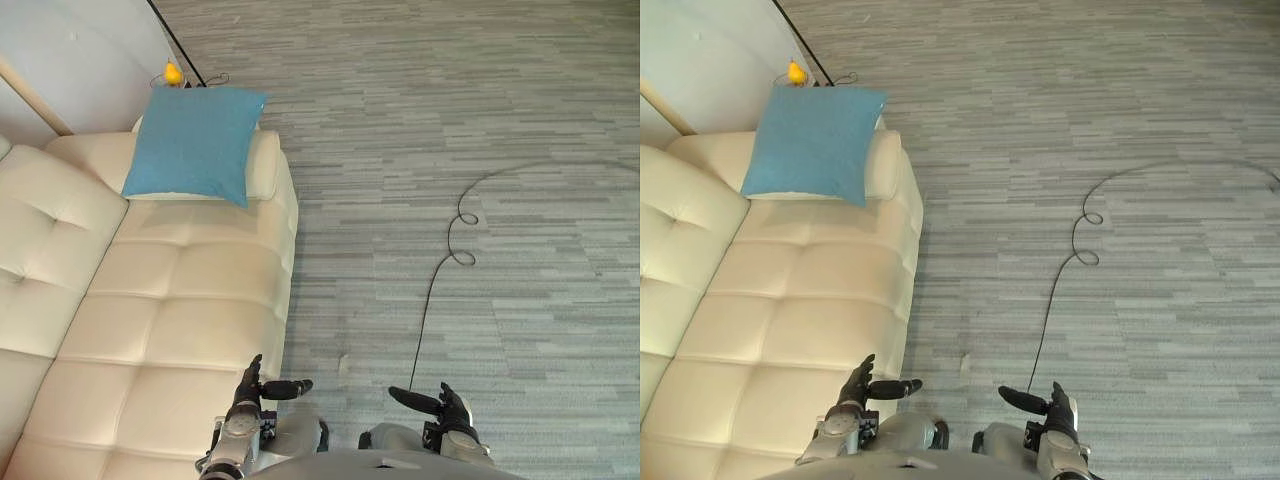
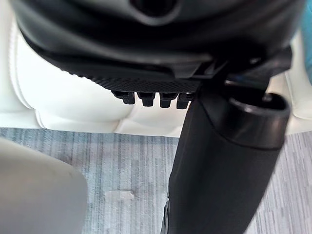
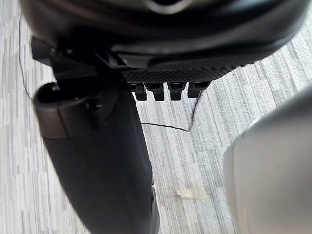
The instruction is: Pick up cushions and gather them together orderly.
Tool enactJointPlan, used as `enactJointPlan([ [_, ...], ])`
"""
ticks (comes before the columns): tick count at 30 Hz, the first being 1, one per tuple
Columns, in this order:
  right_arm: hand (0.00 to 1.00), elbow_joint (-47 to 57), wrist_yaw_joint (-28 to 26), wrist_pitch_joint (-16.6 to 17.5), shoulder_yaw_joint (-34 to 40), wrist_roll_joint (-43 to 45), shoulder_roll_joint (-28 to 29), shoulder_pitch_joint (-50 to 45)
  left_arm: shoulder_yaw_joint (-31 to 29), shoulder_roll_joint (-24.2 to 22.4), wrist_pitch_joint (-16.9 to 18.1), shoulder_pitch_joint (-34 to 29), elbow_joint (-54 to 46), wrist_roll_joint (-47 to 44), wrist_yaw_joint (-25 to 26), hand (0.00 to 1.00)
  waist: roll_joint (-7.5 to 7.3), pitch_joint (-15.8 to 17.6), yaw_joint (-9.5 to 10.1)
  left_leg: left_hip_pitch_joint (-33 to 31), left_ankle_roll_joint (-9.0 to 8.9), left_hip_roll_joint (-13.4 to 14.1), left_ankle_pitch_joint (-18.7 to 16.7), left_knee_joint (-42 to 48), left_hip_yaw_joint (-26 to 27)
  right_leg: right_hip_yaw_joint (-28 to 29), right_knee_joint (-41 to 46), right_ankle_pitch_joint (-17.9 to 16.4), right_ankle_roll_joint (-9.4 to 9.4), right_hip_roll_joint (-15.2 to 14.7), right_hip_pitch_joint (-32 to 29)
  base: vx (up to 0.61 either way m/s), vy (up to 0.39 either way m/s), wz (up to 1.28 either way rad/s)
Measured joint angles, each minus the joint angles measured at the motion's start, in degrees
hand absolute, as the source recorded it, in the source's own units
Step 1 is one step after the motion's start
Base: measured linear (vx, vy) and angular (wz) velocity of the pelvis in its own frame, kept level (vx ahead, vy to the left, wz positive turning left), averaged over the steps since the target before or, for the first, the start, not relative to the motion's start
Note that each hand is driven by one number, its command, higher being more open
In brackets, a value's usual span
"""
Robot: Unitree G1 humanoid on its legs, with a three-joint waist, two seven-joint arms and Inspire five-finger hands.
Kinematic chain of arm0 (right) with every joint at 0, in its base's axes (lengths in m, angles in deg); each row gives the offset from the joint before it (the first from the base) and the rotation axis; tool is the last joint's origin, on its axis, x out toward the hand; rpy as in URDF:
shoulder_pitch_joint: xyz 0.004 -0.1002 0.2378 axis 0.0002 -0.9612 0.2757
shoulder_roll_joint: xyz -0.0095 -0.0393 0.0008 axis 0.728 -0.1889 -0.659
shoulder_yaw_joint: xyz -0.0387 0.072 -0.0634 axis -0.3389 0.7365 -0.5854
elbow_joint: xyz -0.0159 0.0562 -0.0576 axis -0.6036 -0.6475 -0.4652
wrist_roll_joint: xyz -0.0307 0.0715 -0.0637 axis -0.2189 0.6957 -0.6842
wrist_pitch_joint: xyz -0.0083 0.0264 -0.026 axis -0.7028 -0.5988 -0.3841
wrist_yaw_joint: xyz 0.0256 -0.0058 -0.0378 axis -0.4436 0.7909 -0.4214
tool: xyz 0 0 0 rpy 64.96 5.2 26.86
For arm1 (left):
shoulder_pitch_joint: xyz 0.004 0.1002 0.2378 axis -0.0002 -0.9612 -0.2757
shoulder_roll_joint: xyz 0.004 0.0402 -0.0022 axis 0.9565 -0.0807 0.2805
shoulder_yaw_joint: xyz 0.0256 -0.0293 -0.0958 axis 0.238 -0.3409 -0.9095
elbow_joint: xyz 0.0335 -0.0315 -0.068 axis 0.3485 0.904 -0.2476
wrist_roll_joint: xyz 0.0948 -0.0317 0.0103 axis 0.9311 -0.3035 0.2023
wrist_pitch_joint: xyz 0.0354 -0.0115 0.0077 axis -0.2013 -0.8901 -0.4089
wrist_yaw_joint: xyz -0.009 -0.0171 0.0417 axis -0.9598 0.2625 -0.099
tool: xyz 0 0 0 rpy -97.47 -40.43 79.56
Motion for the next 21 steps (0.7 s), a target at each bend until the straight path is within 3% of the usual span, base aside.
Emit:
enactJointPlan([
  [2, 1.0, 0.98, -0.64, 0.05, -0.02, -0.95, 0.57, -0.86, 0.23, -0.02, -0.12, -0.27, -0.06, 0.0, 0.05, 1.0, 0.01, 0.06, -0.05, 3.42, -0.29, 0.36, -4.43, 1.41, 0.01, -5.88, 15.09, 1.76, 4.84, -1.39, -5.24, 0.48, 0.041, -0.65],
  [3, 1.0, 1.04, -1.03, 0.01, -0.01, -1.38, 0.64, -1.79, 0.87, -0.03, -0.43, -0.04, 0.01, 0.0, 0.03, 1.0, 0.27, 0.08, -0.3, 6.03, -0.47, 1.01, -6.54, 1.98, -0.1, -10.33, 23.75, 0.17, 1.45, -3.6, -8.56, 0.38, -0.023, -0.28],
  [4, 1.0, 1.6, -1.28, -0.41, 0.13, -1.37, 0.63, -1.91, 0.91, -0.15, -0.48, -0.01, -0.03, 0.0, 0.04, 1.0, 0.32, 0.03, -0.23, 6.91, -0.49, 1.33, -6.86, 1.76, -0.21, -11.4, 25.08, -0.4, 0.41, -4.43, -9.54, 0.48, -0.066, -0.02],
  [5, 1.0, 2.27, -1.26, -0.37, 0.13, -1.41, 0.19, -2.15, 0.93, -0.56, -0.76, 0.33, -0.02, 0.0, 0.09, 1.0, 0.95, 0.06, -0.64, 9.81, -0.73, 3.2, -7.68, 0.59, -1.91, -15.1, 25.55, -1.92, -2.33, -6.96, -12.19, 0.34, -0.074, 0.07],
  [6, 1.0, 2.65, -1.27, -0.35, 0.13, -1.4, 0.15, -2.14, 0.92, -0.56, -0.82, 0.6, -0.01, 0.0, 0.1, 1.0, 1.09, 0.17, -0.7, 10.85, -0.73, 3.99, -7.69, -0.19, -2.56, -16.08, 24.86, -2.35, -3.07, -7.77, -12.9, 0.5, -0.163, 0.18],
  [7, 1.0, 2.66, -1.27, -0.09, 0.12, -1.41, -0.12, -1.63, 0.82, -0.54, -0.9, 0.61, 0.25, 0.0, 0.13, 1.0, 2.03, 0.83, -1.08, 14.54, -0.74, 6.72, -7.68, -2.59, -3.34, -17.22, 19.94, -2.78, -3.78, -9.34, -14.13, 0.42, -0.16, 0.16],
  [8, 1.0, 2.7, -1.27, 0.06, 0.12, -1.41, -0.16, -1.58, 0.82, -0.54, -0.96, 0.44, 0.27, 0.0, 0.16, 1.0, 2.14, 0.89, -1.2, 15.67, -0.75, 7.7, -7.68, -3.07, -3.47, -17.17, 17.49, -2.76, -3.75, -9.91, -14.45, 0.63, -0.301, 0.29],
  [10, 1.0, 2.31, -1.23, 0.86, -0.12, -1.41, 0.02, -1.65, 0.9, 0.34, -1.07, -0.08, 0.88, 0.03, 0.31, 1.0, 0.91, 0.5, -1.87, 18.24, -2.41, 9.72, -8.18, -3.44, -4.68, -15.0, 3.72, 0.33, -1.53, -11.82, -15.56, 0.49, -0.282, 0.32],
  [11, 1.0, 0.95, -1.18, 0.93, -0.01, -1.4, -0.18, -1.4, 1.54, 1.09, -1.11, -0.12, 2.25, 0.06, 0.53, 1.0, 0.54, 0.06, -2.27, 19.02, -5.68, 11.32, -9.66, -2.85, -6.62, -15.73, -1.01, 7.82, -4.57, -11.54, -14.48, 0.47, -0.342, 0.18],
  [12, 1.0, 0.24, -1.0, 1.05, 0.36, -1.4, -0.93, -0.87, 2.03, 0.8, -1.27, -0.09, 2.93, 0.1, 0.43, 1.0, 1.48, -0.12, -2.19, 18.54, -6.1, 12.35, -8.91, -2.67, -8.96, -15.74, -0.73, 7.31, -5.45, -10.06, -14.39, 0.55, -0.42, 0.09],
  [14, 1.0, -0.27, -0.75, 1.31, 0.71, -1.4, -1.71, -0.6, 2.01, -0.11, -1.24, -0.03, 3.22, 0.14, 0.48, 1.0, 1.85, -0.08, -2.33, 18.24, -7.76, 12.87, -6.49, -1.92, -10.38, -16.25, -0.96, 6.08, -6.98, -9.3, -14.15, 0.31, -0.3, 0.08],
  [15, 1.0, -0.42, -0.65, 0.86, 0.77, -1.4, -2.18, -1.24, 1.84, -0.8, -1.23, 0.41, 3.16, 0.68, 0.14, 1.0, 2.68, 0.38, -2.88, 15.1, -9.32, 13.03, -4.05, 4.46, -11.32, -17.74, -2.78, 5.45, -8.02, -8.89, -12.08, 0.3, -0.28, 0.34],
  [16, 1.0, -0.39, -0.53, 0.74, 0.73, -1.4, -2.22, -1.67, 1.82, -0.96, -1.21, 0.61, 3.06, 0.73, 0.11, 1.0, 2.95, 0.67, -3.2, 13.14, -9.38, 13.0, -2.97, 8.46, -11.37, -18.39, -4.19, 5.32, -8.24, -8.75, -10.6, 0.28, -0.255, 0.61],
  [18, 1.0, -0.24, -0.23, 0.19, 1.29, -1.29, -2.52, -2.02, 1.43, -0.96, -1.08, 0.86, 1.67, 0.78, 0.11, 1.0, 3.43, 2.25, -3.29, 6.2, -9.38, 13.14, -5.47, 23.65, -9.13, -20.59, -9.4, 5.48, -8.66, -8.36, -3.68, 0.19, -0.185, 0.54],
  [19, 1.0, -0.75, -0.07, 0.01, 1.35, -1.31, -2.54, -2.31, 1.18, -0.91, -1.08, 0.82, 1.32, 0.76, 0.23, 1.0, 2.6, 2.87, -3.19, 4.23, -9.42, 12.71, -7.14, 25.64, -6.7, -21.45, -11.72, 5.49, -8.68, -8.46, -0.45, 0.18, -0.201, 0.4],
  [21, 1.0, -1.2, -0.06, 0.07, 1.34, -1.29, -2.46, -1.91, 1.24, -0.87, -0.84, 0.34, 0.48, 0.63, 0.62, 1.0, 2.59, 2.53, -2.86, 1.24, -7.89, 10.7, -8.58, 20.1, -3.43, -22.48, -15.63, 5.45, -8.66, -8.65, 3.54, 0.15, -0.102, 0.33],
])
